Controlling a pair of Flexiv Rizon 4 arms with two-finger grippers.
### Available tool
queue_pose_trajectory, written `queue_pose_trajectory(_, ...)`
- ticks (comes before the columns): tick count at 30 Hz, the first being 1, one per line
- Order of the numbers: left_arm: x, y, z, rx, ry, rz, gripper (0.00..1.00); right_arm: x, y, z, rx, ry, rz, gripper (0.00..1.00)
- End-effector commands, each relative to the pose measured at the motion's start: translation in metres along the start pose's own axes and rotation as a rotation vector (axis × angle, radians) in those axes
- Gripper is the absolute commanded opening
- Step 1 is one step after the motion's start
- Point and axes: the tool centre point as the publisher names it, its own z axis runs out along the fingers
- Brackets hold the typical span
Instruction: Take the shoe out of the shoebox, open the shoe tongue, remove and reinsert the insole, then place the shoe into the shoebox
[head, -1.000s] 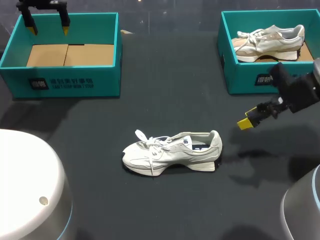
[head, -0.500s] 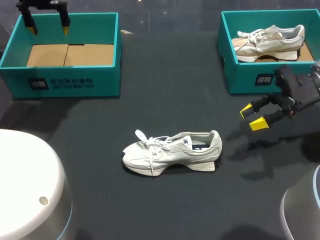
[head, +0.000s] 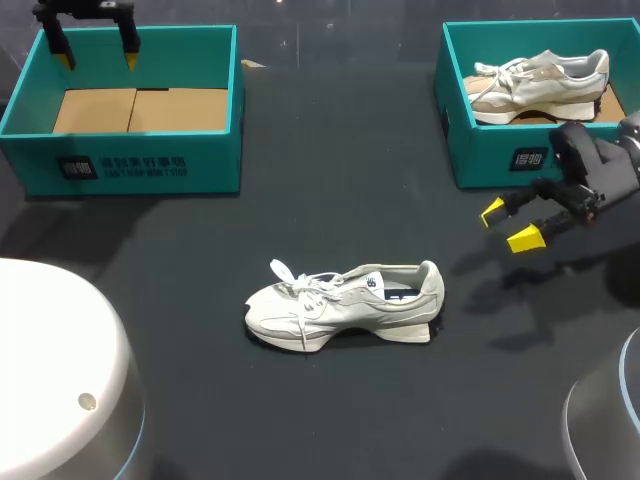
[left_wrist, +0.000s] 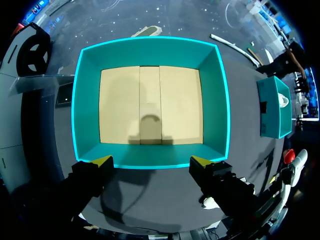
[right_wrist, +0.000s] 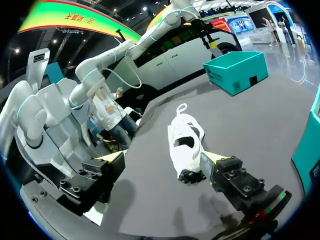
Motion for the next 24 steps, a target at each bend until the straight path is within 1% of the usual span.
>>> queue_pose_trajectory(1, 0.0, 0.0, 0.0, 0.0, 0.0, 0.0, 1.0, 0.013, -0.021, -0.004, -0.059, -0.053, -0.024, 1.0)
queue_pose_trajectory(6, 0.0, 0.0, 0.0, 0.0, 0.0, 0.0, 1.0, 0.011, -0.026, 0.0, -0.087, -0.085, -0.074, 1.0)
queue_pose_trajectory(10, 0.0, 0.0, 0.0, 0.0, 0.0, 0.0, 1.0, 0.005, -0.029, 0.006, -0.11, -0.116, -0.108, 1.0)
queue_pose_trajectory(13, 0.0, 0.0, 0.0, 0.0, 0.0, 0.0, 1.0, 0.004, -0.033, 0.011, -0.115, -0.165, -0.173, 1.0)
queue_pose_trajectory(14, 0.0, 0.0, 0.0, 0.0, 0.0, 0.0, 1.0, 0.002, -0.036, 0.012, -0.115, -0.196, -0.164, 1.0)
queue_pose_trajectory(24, 0.0, 0.0, 0.0, 0.0, 0.0, 0.0, 1.0, 0.002, -0.036, 0.012, -0.115, -0.196, -0.164, 1.0)
